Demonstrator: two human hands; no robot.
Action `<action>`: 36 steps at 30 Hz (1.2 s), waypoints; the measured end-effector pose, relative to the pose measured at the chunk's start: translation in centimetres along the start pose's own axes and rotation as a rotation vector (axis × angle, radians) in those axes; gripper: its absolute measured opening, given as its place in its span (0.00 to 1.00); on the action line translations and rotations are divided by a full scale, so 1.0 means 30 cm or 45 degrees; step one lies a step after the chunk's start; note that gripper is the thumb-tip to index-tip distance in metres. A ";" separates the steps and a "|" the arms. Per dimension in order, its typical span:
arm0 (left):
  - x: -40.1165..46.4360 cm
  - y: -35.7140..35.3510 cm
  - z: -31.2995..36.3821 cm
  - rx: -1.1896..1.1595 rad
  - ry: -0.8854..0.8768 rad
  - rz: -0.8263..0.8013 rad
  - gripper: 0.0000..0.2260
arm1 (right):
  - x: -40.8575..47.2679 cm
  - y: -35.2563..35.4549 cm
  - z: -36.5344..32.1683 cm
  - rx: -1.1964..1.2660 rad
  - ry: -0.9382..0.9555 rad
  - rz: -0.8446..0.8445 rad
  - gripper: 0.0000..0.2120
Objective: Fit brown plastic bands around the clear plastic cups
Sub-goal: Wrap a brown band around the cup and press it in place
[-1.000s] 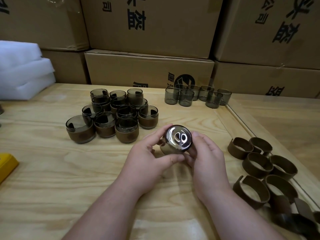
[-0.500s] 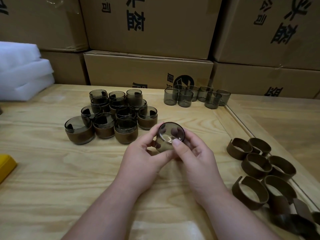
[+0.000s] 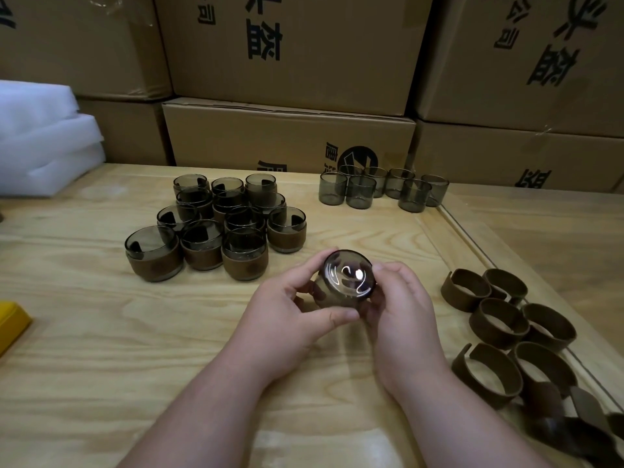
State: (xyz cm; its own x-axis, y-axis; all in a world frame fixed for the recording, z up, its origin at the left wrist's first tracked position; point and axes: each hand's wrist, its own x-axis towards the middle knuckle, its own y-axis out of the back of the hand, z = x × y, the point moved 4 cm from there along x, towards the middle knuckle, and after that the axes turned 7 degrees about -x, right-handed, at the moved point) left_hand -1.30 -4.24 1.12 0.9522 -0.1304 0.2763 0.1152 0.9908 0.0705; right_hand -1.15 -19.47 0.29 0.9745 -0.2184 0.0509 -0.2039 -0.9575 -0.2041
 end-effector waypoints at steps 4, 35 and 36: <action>-0.001 -0.009 0.003 0.127 -0.071 -0.064 0.35 | 0.006 0.007 0.011 0.043 -0.064 0.028 0.09; -0.007 0.015 -0.028 0.016 0.064 0.120 0.24 | -0.025 0.043 -0.046 -0.883 0.261 0.357 0.04; -0.005 0.011 -0.033 0.054 0.084 0.109 0.25 | -0.022 0.052 -0.046 -1.003 0.246 0.367 0.06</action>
State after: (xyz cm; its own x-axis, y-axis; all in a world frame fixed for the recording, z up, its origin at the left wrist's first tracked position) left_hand -1.14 -3.87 0.15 0.9747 -0.0412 0.2196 0.0217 0.9957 0.0905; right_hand -2.24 -21.09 1.28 0.8563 -0.4332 0.2812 -0.5161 -0.6958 0.4995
